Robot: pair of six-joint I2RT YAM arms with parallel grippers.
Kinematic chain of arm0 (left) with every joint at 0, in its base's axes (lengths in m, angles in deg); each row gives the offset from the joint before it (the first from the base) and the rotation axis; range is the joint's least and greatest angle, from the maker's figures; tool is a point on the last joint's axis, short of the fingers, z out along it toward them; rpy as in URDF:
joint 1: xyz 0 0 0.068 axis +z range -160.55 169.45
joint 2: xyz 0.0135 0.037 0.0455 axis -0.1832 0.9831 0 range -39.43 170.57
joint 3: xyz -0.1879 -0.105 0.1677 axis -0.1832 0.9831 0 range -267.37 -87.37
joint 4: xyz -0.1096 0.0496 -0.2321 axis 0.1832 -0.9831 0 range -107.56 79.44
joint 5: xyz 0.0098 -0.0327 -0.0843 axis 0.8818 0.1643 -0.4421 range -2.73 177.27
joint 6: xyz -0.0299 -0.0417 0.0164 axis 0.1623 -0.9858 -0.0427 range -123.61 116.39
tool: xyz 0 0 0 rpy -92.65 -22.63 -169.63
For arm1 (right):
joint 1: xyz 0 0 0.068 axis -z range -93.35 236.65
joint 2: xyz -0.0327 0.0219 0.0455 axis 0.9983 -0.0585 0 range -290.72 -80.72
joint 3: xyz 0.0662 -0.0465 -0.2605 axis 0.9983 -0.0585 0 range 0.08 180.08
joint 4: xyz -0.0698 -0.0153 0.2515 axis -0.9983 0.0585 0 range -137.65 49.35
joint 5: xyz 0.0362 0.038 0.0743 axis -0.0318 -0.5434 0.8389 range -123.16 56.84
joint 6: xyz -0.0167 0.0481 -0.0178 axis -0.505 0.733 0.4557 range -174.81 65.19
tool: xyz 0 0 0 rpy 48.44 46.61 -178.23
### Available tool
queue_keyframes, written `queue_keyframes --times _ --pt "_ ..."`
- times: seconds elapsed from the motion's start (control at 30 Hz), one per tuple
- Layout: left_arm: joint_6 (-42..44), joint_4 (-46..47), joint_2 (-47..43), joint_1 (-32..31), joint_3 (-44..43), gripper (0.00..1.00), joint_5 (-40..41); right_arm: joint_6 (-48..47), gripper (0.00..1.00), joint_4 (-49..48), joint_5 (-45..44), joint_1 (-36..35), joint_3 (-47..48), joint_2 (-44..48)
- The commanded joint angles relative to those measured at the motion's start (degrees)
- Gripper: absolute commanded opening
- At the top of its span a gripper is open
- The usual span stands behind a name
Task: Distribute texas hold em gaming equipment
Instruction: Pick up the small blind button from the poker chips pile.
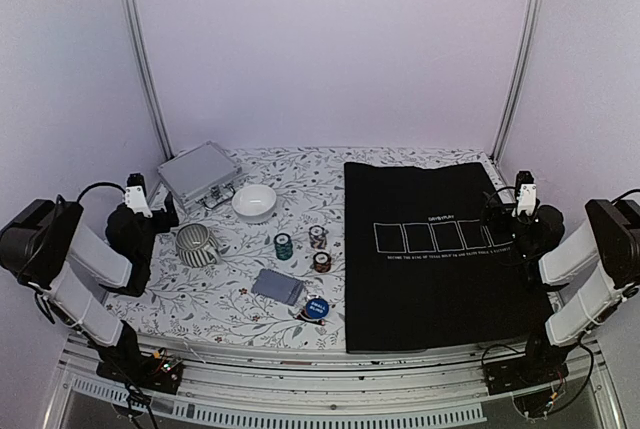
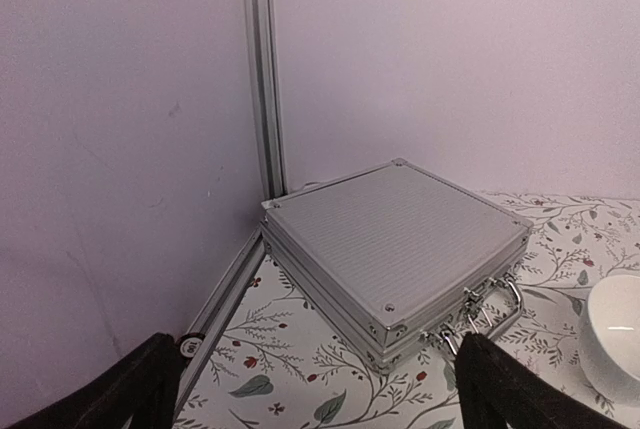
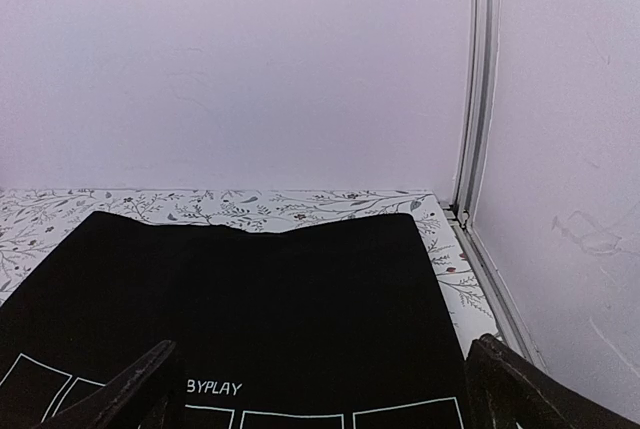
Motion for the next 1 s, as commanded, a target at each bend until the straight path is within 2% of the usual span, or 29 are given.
queue_keyframes --times 0.0,0.2,0.3,0.43,0.53,0.63,0.8,0.87,0.97 --pt "-0.1 0.5 0.3 0.1 -0.6 0.98 -0.1 -0.3 0.99 -0.4 0.0 0.0 0.0 -0.1" --pt "-0.2 0.7 -0.8 -0.1 -0.5 0.98 1.7 -0.5 0.99 0.3 1.0 0.0 0.2 0.4" --pt "-0.9 -3.1 -4.5 -0.4 -1.0 0.98 3.8 -0.1 0.99 6.6 -0.7 0.0 2.1 4.3" --pt "-1.7 -17.3 -14.9 -1.6 -5.5 0.98 9.4 0.5 0.99 18.7 -2.3 0.0 6.6 11.3" --pt "-3.2 -28.0 -25.1 -3.4 -9.4 0.98 8.0 7.0 0.99 20.0 -0.7 0.0 7.3 18.1" --pt "-9.7 -40.2 -34.8 -5.8 -14.3 0.98 1.9 13.5 0.99 24.4 7.2 0.0 10.7 22.5" --pt "-18.9 -63.0 -43.4 -14.9 -24.0 0.98 -2.9 24.2 0.99 37.9 30.1 -0.5 21.7 23.4" --pt "-20.4 -70.7 -43.7 -19.9 -27.6 0.98 -3.0 26.4 0.98 44.4 33.9 -3.7 26.1 22.3" --pt "-22.2 -80.2 -42.0 -27.8 -30.6 0.98 -1.6 20.9 0.94 59.9 30.9 -17.0 33.4 20.2"
